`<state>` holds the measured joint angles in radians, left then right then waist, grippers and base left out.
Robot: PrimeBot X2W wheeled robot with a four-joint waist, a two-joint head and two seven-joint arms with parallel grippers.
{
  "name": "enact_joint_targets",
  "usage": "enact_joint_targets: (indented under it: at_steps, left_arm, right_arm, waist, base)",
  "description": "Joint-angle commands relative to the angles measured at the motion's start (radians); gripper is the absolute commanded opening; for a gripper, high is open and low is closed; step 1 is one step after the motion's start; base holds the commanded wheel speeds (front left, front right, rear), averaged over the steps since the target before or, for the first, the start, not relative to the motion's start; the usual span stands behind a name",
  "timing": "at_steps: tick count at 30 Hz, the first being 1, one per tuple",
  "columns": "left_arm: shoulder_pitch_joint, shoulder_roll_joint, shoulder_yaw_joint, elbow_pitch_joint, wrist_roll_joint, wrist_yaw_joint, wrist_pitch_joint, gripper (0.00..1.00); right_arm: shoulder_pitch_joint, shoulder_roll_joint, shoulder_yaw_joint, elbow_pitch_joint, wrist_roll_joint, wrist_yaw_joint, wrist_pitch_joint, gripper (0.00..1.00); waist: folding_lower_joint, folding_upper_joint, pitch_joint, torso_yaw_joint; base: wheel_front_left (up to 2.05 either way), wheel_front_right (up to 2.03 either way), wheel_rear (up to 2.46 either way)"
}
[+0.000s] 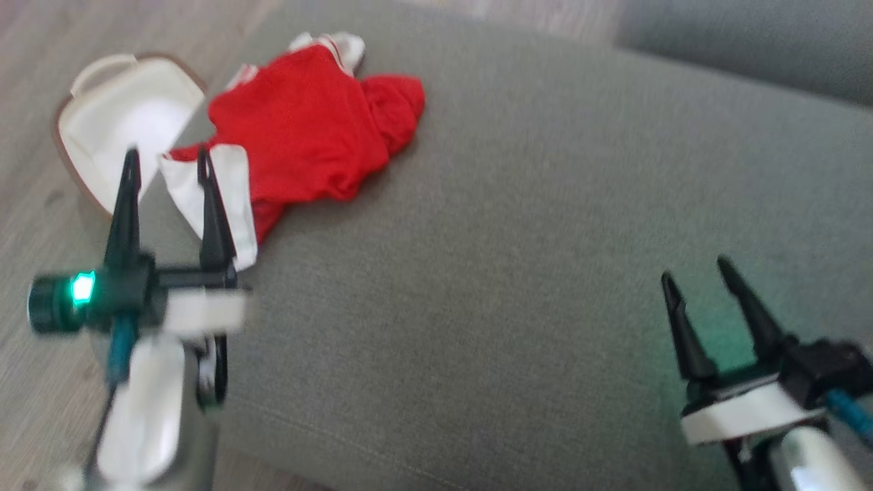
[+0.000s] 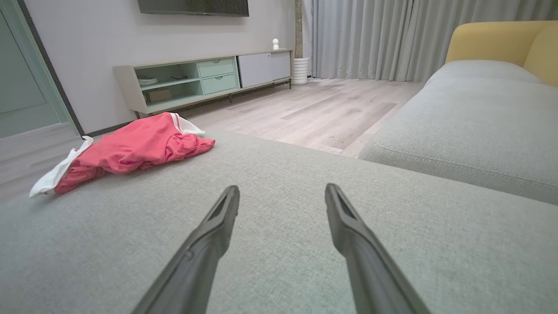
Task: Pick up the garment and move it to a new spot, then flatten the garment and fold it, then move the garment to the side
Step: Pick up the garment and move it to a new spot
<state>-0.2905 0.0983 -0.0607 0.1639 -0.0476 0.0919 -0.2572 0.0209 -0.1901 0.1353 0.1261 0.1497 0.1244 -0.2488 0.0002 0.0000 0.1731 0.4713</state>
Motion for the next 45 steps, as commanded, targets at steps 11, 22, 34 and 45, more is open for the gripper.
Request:
enact_joint_targets:
  at_steps: [11, 22, 34, 45]
  left_arm:
    - [-0.582, 0.061, 0.041, 0.533, -0.073, -0.080, 0.171, 1.00]
    - [-0.736, 0.091, 0.052, 0.957, -0.086, -0.011, 0.277, 1.00]
    - [-0.737, 0.152, 0.029, 1.031, -0.084, -0.064, 0.036, 0.00]
    - [-0.748, 0.217, -0.107, 0.779, 0.027, -0.134, -0.004, 0.00]
  right_arm:
    - [-0.152, -0.214, 0.062, -0.109, 0.014, 0.006, -0.013, 1.00]
    - [-0.182, -0.262, 0.060, -0.174, 0.014, 0.006, -0.013, 1.00]
    - [-0.176, -0.176, 0.062, -0.148, 0.023, 0.006, -0.013, 1.00]
    - [-0.120, 0.013, 0.094, -0.099, 0.024, 0.006, -0.013, 1.00]
  waist:
    - [-0.0002, 0.0000, 0.288, -0.070]
    - [-0.0002, 0.0000, 0.374, -0.151]
    - [-0.0002, 0.0000, 0.222, -0.192]
    - [-0.0002, 0.0000, -0.086, -0.335]
  base:
    - [0.00, 0.00, 0.00]
    - [0.00, 0.00, 0.00]
    - [0.00, 0.00, 0.00]
    - [0.00, 0.00, 0.00]
